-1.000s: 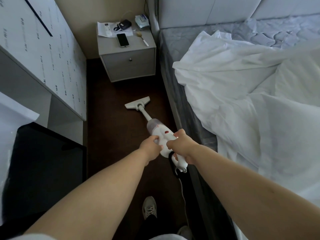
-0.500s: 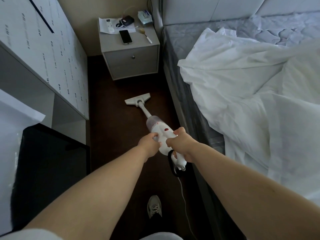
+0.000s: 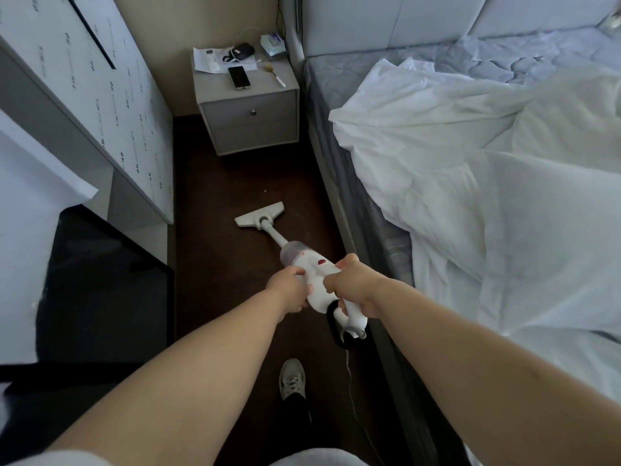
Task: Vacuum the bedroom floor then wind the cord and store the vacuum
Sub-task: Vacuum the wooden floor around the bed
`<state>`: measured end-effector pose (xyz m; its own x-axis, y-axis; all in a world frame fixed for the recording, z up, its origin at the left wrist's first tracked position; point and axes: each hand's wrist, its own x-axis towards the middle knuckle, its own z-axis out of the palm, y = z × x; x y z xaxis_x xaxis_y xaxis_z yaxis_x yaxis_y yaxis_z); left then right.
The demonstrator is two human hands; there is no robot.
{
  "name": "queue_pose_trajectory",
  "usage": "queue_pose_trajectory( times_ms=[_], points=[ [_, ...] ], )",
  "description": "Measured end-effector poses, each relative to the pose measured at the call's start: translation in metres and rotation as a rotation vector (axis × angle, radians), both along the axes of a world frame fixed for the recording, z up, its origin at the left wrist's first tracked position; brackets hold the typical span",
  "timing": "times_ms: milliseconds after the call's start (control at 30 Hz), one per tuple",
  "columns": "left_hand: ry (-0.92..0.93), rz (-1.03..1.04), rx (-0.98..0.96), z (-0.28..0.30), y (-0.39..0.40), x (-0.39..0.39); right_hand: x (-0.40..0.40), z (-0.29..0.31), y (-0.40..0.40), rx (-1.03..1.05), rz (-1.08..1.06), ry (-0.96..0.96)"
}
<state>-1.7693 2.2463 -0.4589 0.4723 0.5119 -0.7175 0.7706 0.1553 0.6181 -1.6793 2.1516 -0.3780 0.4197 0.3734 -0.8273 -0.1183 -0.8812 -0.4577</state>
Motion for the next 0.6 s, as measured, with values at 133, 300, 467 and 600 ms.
queue_pose_trajectory(
  times_ms=[133,300,467,600],
  points=[
    [-0.009,0.006,-0.002,0.004,-0.058,-0.028,-0.028,0.002,-0.056,0.004,-0.007,-0.009],
    [-0.020,-0.005,-0.002,0.008,-0.114,-0.058,-0.056,0.005,-0.109,0.001,-0.010,-0.026],
    [-0.027,-0.020,-0.003,0.018,-0.148,-0.075,-0.074,0.021,-0.147,0.014,-0.016,-0.015],
    [-0.024,-0.064,0.011,0.022,-0.164,-0.085,-0.083,0.025,-0.160,-0.021,-0.006,-0.042]
  ],
)
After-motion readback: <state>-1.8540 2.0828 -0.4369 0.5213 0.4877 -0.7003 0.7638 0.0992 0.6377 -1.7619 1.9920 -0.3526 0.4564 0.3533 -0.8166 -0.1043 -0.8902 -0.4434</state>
